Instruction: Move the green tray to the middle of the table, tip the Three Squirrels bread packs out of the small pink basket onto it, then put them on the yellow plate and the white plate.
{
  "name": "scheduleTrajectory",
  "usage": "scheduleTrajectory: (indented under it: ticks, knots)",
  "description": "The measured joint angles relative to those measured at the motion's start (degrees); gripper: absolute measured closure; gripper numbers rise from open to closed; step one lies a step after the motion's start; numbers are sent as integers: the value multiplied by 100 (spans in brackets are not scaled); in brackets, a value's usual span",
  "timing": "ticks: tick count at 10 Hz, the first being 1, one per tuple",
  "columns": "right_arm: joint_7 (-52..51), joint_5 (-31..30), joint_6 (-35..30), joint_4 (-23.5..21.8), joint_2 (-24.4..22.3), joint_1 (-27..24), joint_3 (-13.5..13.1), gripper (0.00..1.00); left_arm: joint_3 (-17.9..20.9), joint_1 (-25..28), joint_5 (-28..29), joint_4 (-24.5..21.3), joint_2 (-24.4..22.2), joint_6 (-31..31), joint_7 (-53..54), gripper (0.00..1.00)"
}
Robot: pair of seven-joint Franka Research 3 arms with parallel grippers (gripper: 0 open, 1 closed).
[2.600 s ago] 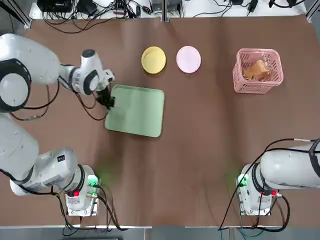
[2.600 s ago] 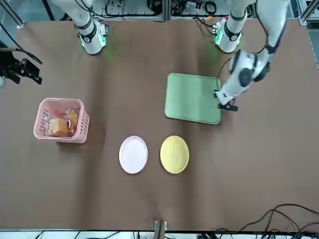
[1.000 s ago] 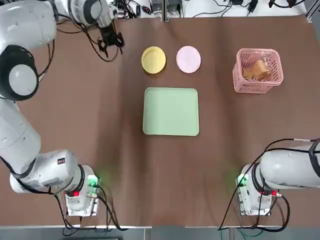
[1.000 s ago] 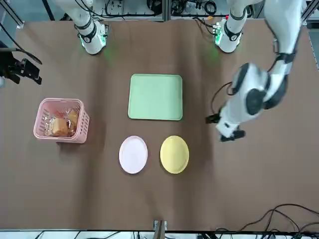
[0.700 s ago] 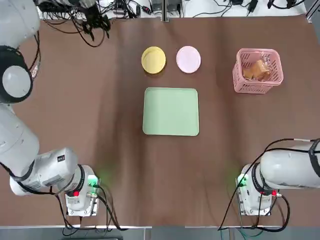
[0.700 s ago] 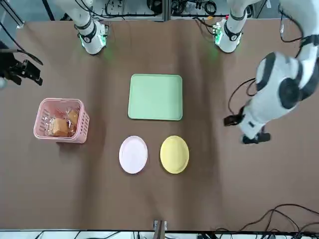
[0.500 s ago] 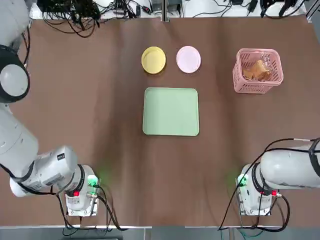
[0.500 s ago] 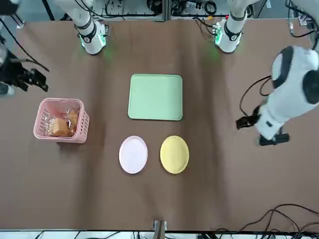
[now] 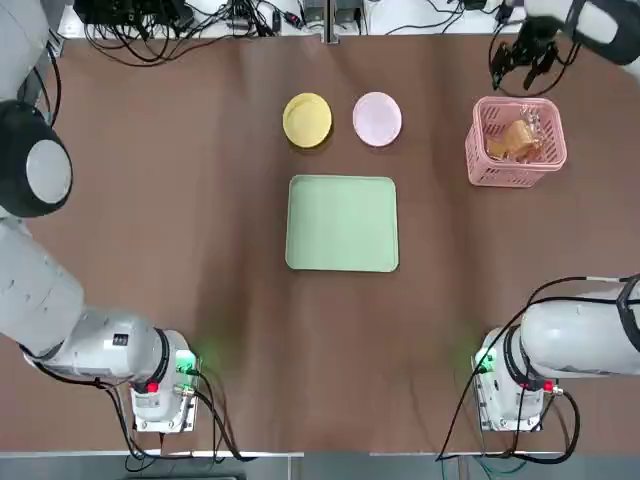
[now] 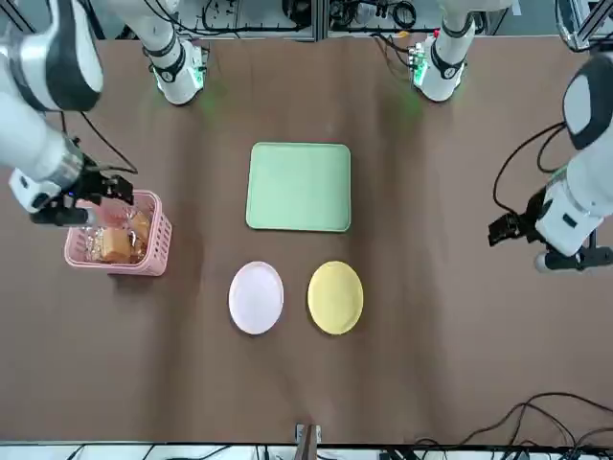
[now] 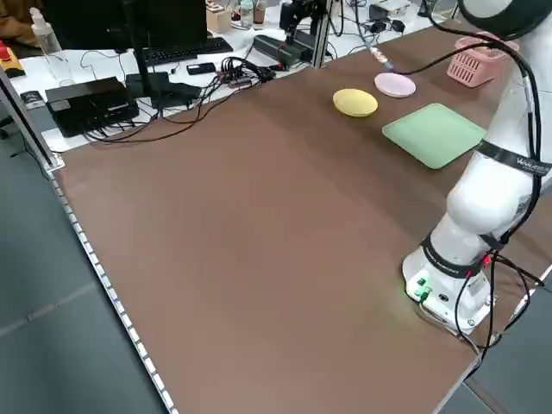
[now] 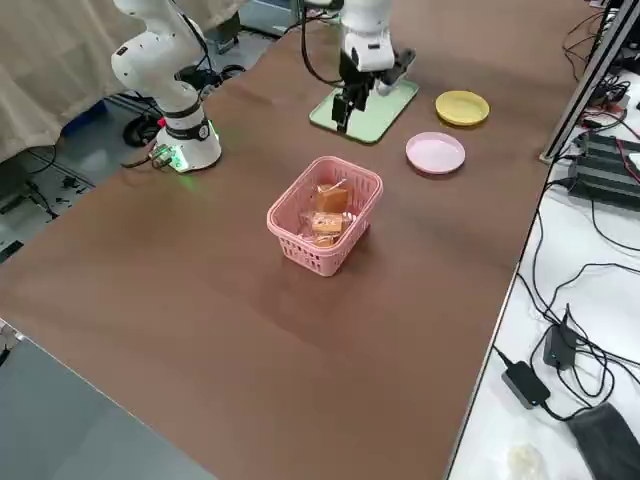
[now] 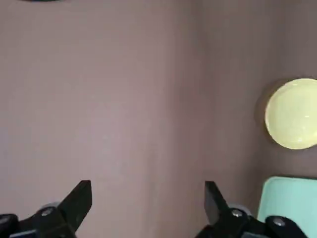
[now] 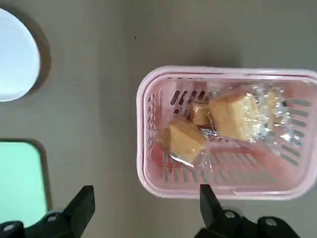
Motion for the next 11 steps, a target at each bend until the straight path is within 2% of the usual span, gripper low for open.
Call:
scheduleTrajectory:
  ticks: [2, 4, 7, 9, 11]
  knots:
    - [-3, 0, 909, -746, 9, 52, 1, 6, 30, -23, -6, 17, -119, -91, 15, 0]
    - [-2, 0, 1447, -1106, 37, 183, 3, 7, 37, -48, -6, 61, -115, -108, 53, 0]
    - [-4, 0, 1983, -1181, 508, 188, -17, 11, 27, -173, -6, 351, -18, -199, 73, 0]
    - [-4, 0, 2239, -1181, 802, 190, -16, 13, 24, -177, -6, 373, 15, -202, 73, 0]
    - [-5, 0, 2292, -1181, 893, 195, -14, 22, 24, -177, -6, 375, 20, -202, 73, 0]
